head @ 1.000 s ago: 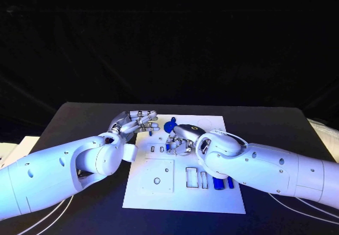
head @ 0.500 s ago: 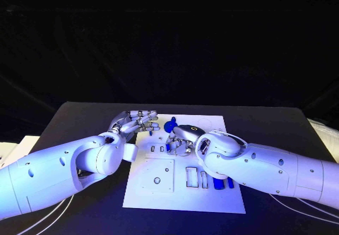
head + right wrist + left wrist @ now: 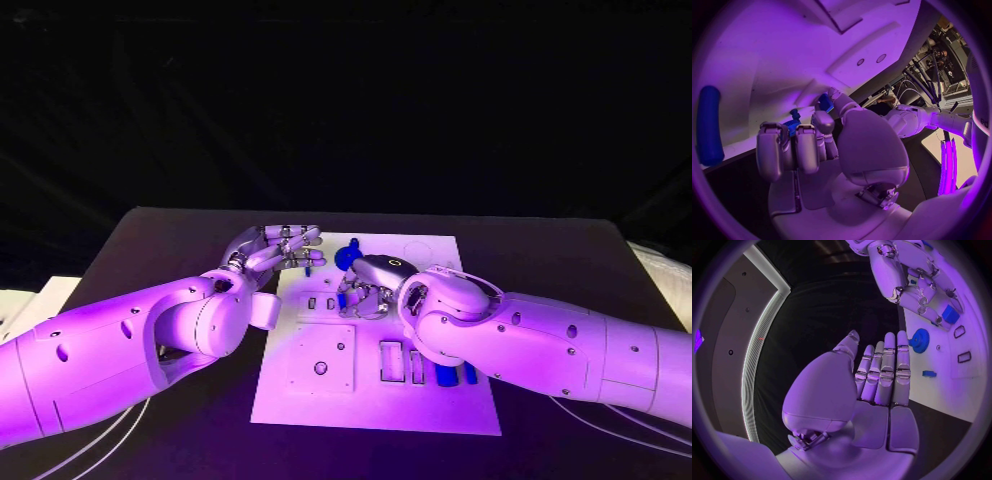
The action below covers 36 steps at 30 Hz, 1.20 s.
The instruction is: Assemble the parts on the task board
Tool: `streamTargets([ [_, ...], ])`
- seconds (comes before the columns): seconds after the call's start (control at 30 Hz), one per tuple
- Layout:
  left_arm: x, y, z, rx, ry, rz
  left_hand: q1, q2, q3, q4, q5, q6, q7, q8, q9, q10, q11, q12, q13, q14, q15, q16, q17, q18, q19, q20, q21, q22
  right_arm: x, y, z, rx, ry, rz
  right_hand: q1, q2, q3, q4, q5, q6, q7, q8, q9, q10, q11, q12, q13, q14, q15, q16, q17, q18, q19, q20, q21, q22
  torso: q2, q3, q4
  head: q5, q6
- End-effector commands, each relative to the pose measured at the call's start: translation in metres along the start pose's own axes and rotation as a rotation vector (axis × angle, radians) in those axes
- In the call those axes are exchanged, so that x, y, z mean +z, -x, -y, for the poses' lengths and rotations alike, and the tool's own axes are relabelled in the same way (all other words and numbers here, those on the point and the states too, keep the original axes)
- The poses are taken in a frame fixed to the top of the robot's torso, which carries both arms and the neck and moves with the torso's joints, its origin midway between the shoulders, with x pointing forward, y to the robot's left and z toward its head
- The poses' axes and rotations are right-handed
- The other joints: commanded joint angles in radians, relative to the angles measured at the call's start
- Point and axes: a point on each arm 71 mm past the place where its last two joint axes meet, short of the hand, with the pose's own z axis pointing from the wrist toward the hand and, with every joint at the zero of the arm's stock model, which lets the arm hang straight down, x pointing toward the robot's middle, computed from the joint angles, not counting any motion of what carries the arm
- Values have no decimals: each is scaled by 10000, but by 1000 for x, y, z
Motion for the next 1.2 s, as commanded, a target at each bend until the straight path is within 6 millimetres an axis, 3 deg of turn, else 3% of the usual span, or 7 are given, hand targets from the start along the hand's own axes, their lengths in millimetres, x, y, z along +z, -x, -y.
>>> streamTargets([
  [0.03, 0, -2, 1, -96, -34, -201, 16, 58, -21, -58, -40, 15, 11, -53, 1, -20, 19, -64, -2, 56, -26, -41, 11, 78, 46, -10, 1, 16, 0, -3, 1, -66, -86, -35, -138, -57, -140, 37, -66, -144, 37, -80, -21, -168, 6, -207, -132, 573, 84, -54, 428, 8, -118, 11, -80, 295, 0, 3, -4, 5, 7],
  [0.33, 0, -2, 1, -95, -23, -199, 14, 62, -13, -69, -39, 16, 10, -56, 2, -20, 20, -65, -2, 54, -25, -48, 20, 77, 45, -10, 0, 17, -1, -2, 0, 17, -36, 154, -114, -91, -508, 158, -76, -627, 143, -181, -114, -841, 103, -1341, -1029, 522, 163, -198, 251, 89, -357, 75, -299, -75, 1, 7, -4, -4, 7],
  [0.83, 1, 0, 0, -69, 27, -199, 12, 62, -7, -82, -39, 14, 8, -61, 1, -23, 19, -68, -3, 67, -28, -47, 34, 79, 54, -13, 5, 22, -14, 10, -8, 992, 1379, 1642, -27, -137, -889, 253, 11, -993, 226, -179, -196, -1020, 185, -1516, -1239, 510, 229, -248, 208, 98, -377, 134, -342, -121, -10, 14, -3, 19, -3],
  [0.97, 2, 2, -1, 51, 81, -165, -42, 58, 21, -174, -42, -2, -33, -98, 0, -59, -46, -85, -8, 628, -186, 211, 295, 113, 593, -149, 343, 208, -25, 17, -8, 1294, 1924, 1704, -34, -124, -1113, 346, -22, -1169, 277, -177, -236, -1140, 232, -1614, -1346, 482, 270, -300, 152, 90, -352, 171, -333, -91, -26, 12, -11, 26, 4],
  [1.13, 4, 8, -3, 456, 264, -83, -219, 17, -1, -285, -48, 4, -85, -125, 6, -48, -163, -66, 7, 1536, -437, 1033, 1004, 93, 1523, -436, 1098, 673, -45, 37, -2, 1869, 2596, 1557, 22, -98, -1284, 387, -74, -1260, 304, -165, -250, -1155, 260, -1562, -1337, 494, 294, -253, 238, 80, -319, 198, -312, -45, -50, 34, -43, 59, 36],
  [1.2, 4, 10, -5, 718, 523, -204, -381, 30, -33, -222, -53, -12, -103, -141, 2, 361, -252, 158, 109, 1881, -540, 1594, 1387, 88, 1837, -539, 1438, 894, -54, 46, 2, 2203, 2732, 1338, 78, -30, -1403, 421, -285, -1281, 315, -148, -250, -1200, 271, -1581, -1376, 491, 308, -252, 246, 83, -324, 215, -320, -56, -87, 42, -53, 80, 10],
])
